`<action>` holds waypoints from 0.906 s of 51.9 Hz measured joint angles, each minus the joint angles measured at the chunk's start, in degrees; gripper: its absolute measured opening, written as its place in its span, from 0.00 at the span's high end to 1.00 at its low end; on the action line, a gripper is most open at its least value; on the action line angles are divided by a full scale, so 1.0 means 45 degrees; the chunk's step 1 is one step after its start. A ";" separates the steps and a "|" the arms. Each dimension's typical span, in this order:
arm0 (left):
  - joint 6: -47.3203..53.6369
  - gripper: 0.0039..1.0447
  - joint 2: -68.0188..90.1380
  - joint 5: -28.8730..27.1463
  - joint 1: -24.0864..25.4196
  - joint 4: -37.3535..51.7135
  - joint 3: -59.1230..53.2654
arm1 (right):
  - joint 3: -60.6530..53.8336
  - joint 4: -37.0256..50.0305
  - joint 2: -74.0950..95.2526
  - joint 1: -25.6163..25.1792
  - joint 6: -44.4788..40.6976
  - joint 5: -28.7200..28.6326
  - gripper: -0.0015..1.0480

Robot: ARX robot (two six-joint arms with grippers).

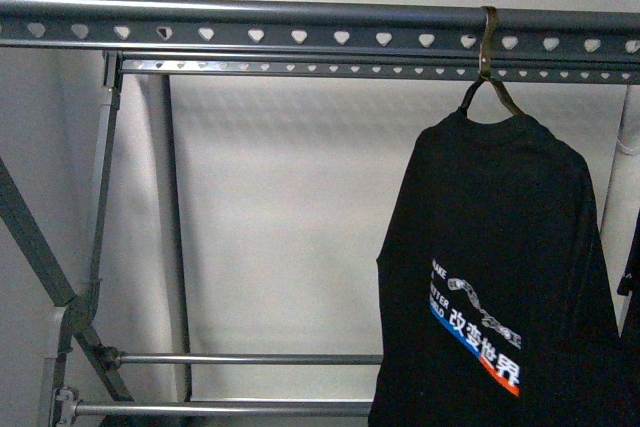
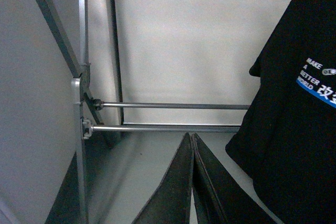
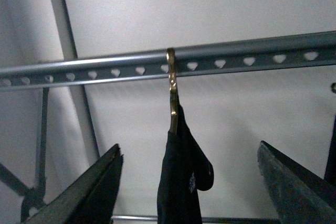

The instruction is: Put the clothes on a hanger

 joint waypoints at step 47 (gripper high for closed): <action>0.0039 0.97 -0.5498 -0.0005 0.0000 -0.4896 -0.0384 | -0.7159 -0.9452 -1.2740 0.1651 -0.2103 0.3143 0.98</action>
